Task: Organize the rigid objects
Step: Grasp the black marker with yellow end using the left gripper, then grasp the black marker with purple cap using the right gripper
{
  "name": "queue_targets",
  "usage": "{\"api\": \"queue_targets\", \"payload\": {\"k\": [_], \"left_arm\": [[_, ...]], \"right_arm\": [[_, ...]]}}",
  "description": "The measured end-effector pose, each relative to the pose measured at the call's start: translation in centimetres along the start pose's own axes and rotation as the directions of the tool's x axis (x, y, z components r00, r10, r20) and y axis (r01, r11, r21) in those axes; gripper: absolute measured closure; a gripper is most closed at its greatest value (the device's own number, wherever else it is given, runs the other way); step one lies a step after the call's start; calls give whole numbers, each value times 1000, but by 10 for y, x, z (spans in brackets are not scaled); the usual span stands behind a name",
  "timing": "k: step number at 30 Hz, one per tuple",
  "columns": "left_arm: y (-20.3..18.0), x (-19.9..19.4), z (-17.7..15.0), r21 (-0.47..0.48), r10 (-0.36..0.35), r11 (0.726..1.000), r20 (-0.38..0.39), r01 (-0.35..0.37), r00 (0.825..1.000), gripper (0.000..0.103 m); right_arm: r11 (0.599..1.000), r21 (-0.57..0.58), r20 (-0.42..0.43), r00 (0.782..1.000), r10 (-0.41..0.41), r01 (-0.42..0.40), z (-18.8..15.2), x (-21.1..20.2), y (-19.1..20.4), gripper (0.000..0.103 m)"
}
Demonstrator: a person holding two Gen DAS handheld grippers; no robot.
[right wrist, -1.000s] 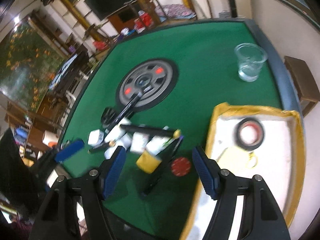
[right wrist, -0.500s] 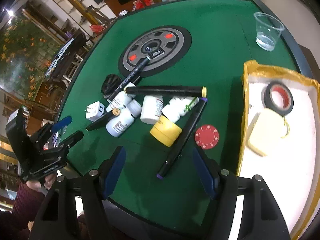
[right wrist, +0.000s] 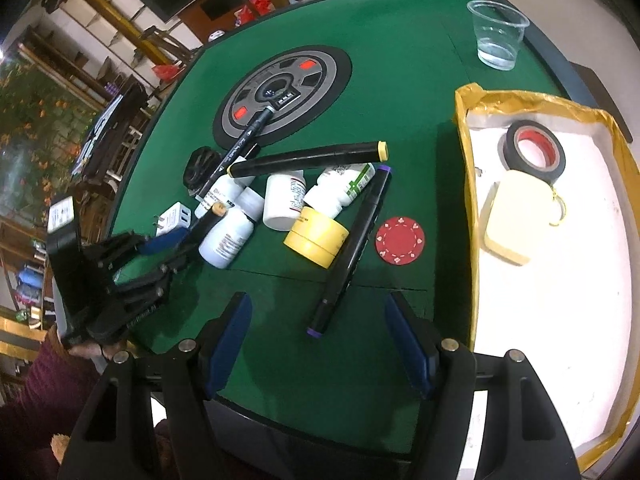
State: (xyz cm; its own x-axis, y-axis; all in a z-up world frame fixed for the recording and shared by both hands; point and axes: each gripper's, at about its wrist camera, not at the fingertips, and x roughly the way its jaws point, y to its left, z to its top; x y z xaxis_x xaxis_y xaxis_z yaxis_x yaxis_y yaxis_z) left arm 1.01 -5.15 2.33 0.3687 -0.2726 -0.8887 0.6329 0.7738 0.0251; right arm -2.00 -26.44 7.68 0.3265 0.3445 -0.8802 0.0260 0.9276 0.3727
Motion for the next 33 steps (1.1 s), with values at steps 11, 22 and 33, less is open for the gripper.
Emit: {"api": "queue_targets", "payload": {"k": [11, 22, 33], "left_arm": [[-17, -11, -21, -173, -61, 983, -21, 56, 998, 89], [-17, -10, -17, -211, -25, 977, -41, 16, 999, 89], [-16, -6, -9, -240, 11, 970, -75, -29, 997, 88]], "right_arm": [[992, -49, -59, 991, -121, 119, 14, 45, 8, 65], [982, -125, -144, 977, -158, 141, 10, 64, 8, 85], [982, -156, -189, 972, -140, 111, -1, 54, 4, 71]]}}
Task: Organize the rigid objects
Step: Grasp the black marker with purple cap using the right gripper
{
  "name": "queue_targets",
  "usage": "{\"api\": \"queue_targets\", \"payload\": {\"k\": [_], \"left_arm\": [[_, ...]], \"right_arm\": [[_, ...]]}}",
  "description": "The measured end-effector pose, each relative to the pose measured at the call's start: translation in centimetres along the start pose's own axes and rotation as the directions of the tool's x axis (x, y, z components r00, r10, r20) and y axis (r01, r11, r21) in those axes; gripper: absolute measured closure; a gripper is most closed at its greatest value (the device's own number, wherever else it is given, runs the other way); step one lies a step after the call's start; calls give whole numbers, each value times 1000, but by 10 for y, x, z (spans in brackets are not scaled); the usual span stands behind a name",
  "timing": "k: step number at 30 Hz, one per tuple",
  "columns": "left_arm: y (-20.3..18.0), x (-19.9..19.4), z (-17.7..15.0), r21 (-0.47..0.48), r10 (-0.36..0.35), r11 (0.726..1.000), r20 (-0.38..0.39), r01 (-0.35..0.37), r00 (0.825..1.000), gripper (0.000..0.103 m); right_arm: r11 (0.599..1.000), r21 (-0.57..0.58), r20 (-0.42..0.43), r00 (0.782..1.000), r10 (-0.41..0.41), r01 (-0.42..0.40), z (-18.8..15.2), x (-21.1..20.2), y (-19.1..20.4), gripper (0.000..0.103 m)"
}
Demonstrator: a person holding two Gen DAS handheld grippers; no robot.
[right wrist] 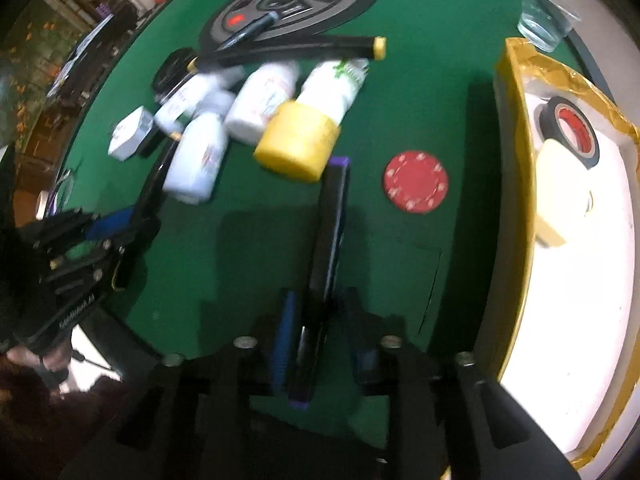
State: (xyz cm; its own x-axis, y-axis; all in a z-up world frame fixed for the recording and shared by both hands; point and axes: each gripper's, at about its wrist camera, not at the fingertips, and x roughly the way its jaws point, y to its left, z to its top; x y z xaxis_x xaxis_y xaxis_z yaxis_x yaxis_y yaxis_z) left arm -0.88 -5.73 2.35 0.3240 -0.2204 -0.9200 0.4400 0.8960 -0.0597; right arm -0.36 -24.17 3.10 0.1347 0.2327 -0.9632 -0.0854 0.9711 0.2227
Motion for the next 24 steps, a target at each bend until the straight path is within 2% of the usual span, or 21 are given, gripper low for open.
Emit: {"api": "queue_targets", "payload": {"k": [3, 4, 5, 8, 12, 18, 24], "left_arm": [[-6, 2, 3, 36, 34, 999, 15, -34, 999, 88], [-7, 2, 2, 36, 43, 998, 23, -44, 999, 88], [-7, 1, 1, 28, 46, 999, 28, -47, 999, 88], [0, -6, -8, -44, -3, 999, 53, 6, 999, 88], [0, -24, -11, -76, -32, 996, 123, 42, 992, 88], [-15, -54, -7, -50, -1, 999, 216, 12, 976, 88], [-35, -71, 3, -28, 12, 1000, 281, -4, 960, 88]], "right_arm": [[1000, 24, 4, 1000, 17, -17, 7, 3, -4, 71], [1000, 22, 8, 1000, 15, -15, 6, 3, -5, 74], [1000, 18, 10, 1000, 11, -12, 1, 3, -5, 87], [999, 20, 22, 999, 33, -33, -4, 3, -9, 87], [999, 4, 48, 997, 53, -53, -4, -11, -6, 88], [996, -9, 92, 991, 93, -92, -14, -33, -15, 88], [990, -28, 193, 971, 143, -140, -15, -55, -4, 88]]}}
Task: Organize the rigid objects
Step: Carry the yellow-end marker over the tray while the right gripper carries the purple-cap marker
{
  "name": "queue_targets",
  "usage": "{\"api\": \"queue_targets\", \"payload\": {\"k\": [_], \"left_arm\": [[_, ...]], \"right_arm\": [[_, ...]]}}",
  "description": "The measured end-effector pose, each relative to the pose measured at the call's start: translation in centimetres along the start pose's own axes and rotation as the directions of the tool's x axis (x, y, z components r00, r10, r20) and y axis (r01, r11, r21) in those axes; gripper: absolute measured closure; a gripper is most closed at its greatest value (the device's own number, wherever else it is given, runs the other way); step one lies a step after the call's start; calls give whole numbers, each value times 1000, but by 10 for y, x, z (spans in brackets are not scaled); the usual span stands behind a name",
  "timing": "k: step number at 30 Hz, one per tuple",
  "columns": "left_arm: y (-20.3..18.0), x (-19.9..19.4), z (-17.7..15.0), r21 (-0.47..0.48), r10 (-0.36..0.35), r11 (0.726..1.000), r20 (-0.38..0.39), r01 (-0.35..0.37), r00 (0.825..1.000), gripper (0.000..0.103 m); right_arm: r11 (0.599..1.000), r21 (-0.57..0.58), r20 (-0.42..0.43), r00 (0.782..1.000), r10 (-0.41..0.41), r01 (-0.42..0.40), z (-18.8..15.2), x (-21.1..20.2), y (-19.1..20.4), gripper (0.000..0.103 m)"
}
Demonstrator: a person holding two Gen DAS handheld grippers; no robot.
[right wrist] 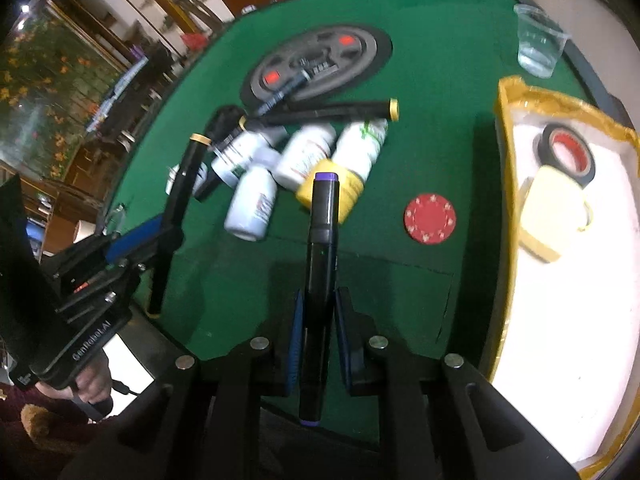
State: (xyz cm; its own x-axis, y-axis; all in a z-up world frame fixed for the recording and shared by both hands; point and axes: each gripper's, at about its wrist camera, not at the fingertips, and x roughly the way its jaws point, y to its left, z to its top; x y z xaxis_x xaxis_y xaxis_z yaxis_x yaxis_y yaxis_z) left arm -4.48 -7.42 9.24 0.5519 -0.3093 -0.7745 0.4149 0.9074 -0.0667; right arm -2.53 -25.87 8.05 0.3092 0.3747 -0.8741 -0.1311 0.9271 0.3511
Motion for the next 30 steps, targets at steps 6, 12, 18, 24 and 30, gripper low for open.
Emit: {"api": "queue_targets", "payload": {"k": [6, 12, 18, 24, 30], "left_arm": [[-26, -9, 15, 45, -17, 999, 40, 15, 999, 88], [-60, -9, 30, 101, -44, 994, 62, 38, 997, 88], [-97, -5, 40, 148, -94, 985, 59, 84, 994, 88], [-131, 3, 48, 185, -136, 975, 45, 125, 990, 88], [-161, 14, 56, 200, -163, 967, 20, 156, 986, 88]], "right_arm": [[999, 44, 65, 998, 26, -29, -4, -26, -14, 88], [996, 86, 126, 992, 15, -26, -12, -56, -36, 88], [989, 148, 163, 987, -14, -10, -24, -80, -65, 88], [979, 203, 186, 982, -40, 1, -37, -100, -94, 88], [969, 246, 188, 981, -47, -1, -45, -109, -118, 88]]}}
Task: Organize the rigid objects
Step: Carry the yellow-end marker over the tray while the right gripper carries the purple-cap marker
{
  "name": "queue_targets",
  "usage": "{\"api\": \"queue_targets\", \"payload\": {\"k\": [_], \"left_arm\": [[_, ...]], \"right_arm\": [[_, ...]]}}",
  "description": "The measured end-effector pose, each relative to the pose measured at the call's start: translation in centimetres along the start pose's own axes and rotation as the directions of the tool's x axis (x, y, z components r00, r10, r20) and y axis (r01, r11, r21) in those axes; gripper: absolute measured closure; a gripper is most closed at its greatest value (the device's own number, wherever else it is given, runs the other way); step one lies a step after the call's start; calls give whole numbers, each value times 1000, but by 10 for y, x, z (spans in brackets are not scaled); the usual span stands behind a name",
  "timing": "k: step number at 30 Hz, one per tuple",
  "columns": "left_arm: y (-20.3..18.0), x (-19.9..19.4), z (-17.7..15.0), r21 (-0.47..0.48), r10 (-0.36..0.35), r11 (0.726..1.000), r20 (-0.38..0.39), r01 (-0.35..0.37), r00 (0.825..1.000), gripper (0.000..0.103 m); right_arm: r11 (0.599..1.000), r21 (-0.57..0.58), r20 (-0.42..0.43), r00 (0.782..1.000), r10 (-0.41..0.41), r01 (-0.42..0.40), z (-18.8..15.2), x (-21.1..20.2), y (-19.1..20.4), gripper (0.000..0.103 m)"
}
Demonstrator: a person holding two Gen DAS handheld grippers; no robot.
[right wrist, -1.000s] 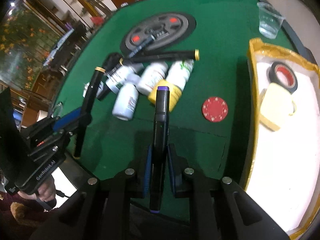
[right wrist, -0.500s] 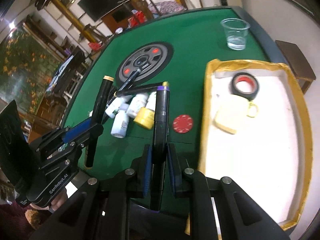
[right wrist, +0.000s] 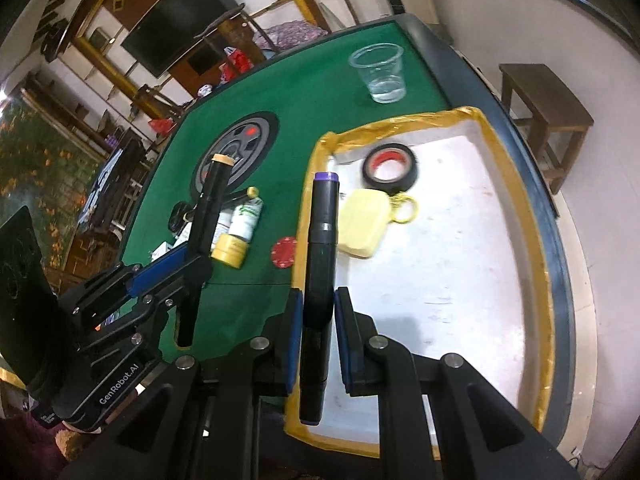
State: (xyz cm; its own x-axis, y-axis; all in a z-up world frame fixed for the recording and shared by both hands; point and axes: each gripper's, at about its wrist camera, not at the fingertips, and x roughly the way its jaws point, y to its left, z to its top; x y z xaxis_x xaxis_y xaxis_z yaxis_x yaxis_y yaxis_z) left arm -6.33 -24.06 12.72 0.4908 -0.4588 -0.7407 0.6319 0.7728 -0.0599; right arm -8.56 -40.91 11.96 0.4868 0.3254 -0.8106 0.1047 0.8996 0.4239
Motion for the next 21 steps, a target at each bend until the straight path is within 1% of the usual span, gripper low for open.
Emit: {"api": "queue_targets", "payload": {"k": [6, 10, 16, 21], "left_arm": [[-21, 18, 13, 3, -20, 1000, -21, 20, 1000, 88], [-30, 33, 22, -12, -34, 999, -40, 33, 999, 88], [-42, 64, 34, -63, -53, 997, -81, 48, 995, 88], [-44, 97, 42, -140, -73, 989, -140, 54, 987, 88]], "right_arm": [[1000, 25, -2, 1000, -7, 7, 7, -4, -23, 88], [999, 43, -21, 1000, -9, 10, 17, -1, -39, 88], [999, 37, -58, 998, -24, 27, 38, 13, -59, 88], [998, 34, -78, 996, -45, 48, 62, 30, -73, 88]]}}
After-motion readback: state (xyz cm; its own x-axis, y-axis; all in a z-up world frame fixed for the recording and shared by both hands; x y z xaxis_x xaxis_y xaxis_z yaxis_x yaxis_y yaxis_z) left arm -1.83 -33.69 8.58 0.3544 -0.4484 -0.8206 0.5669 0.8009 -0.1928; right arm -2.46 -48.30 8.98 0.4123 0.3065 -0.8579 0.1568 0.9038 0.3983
